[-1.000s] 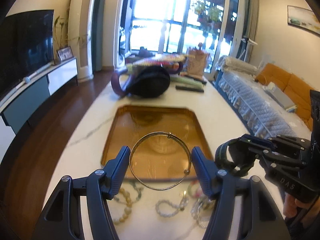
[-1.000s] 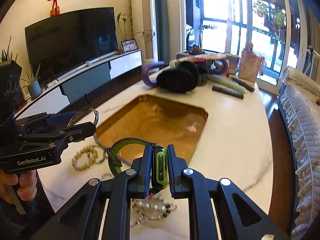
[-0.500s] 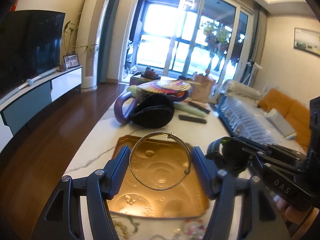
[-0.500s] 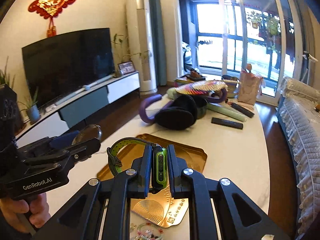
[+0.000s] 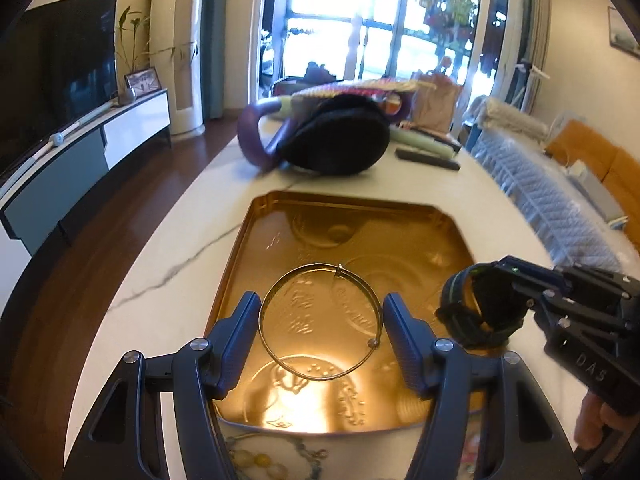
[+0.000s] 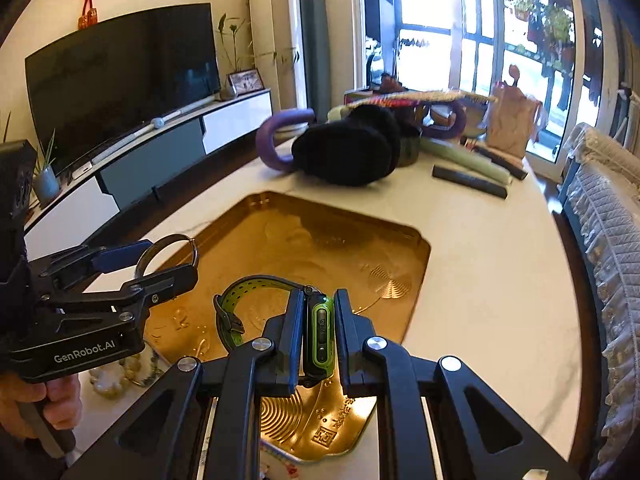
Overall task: Organize jewelry
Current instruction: 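Carry the watch over the tray with right tool while left tool lowers bangle in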
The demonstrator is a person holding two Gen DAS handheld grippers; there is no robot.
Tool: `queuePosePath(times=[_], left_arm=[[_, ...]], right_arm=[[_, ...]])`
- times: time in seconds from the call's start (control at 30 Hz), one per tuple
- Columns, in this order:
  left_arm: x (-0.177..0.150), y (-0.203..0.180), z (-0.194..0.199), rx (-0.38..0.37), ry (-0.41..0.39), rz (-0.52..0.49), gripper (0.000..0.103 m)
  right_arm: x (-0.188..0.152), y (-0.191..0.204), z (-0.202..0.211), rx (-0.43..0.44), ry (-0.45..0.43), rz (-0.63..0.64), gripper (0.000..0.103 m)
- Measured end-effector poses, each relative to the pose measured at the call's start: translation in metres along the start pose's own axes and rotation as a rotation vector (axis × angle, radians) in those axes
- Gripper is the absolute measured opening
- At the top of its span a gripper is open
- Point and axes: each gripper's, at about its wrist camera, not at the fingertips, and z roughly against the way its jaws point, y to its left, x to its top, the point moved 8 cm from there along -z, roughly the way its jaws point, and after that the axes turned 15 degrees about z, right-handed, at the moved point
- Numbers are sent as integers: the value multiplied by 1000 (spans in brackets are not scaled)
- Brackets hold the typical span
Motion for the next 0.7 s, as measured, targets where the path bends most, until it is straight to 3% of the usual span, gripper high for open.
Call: queuePosePath(times=[0.3, 0.43, 0.53, 0.7], left_arm=[[-20, 11, -28, 25, 95, -5, 64], [-32, 15, -47, 37, 176, 19, 63], [-35, 13, -48, 81, 162, -28, 63], [-40, 11, -43, 67, 156, -46, 64]], right_arm=[[-21, -1, -35, 2, 94, -2, 13], [-25, 2, -40, -7, 111, 13, 13], [-26, 5, -39, -13, 110, 24, 14], [-26, 9, -39, -6, 102, 35, 14]])
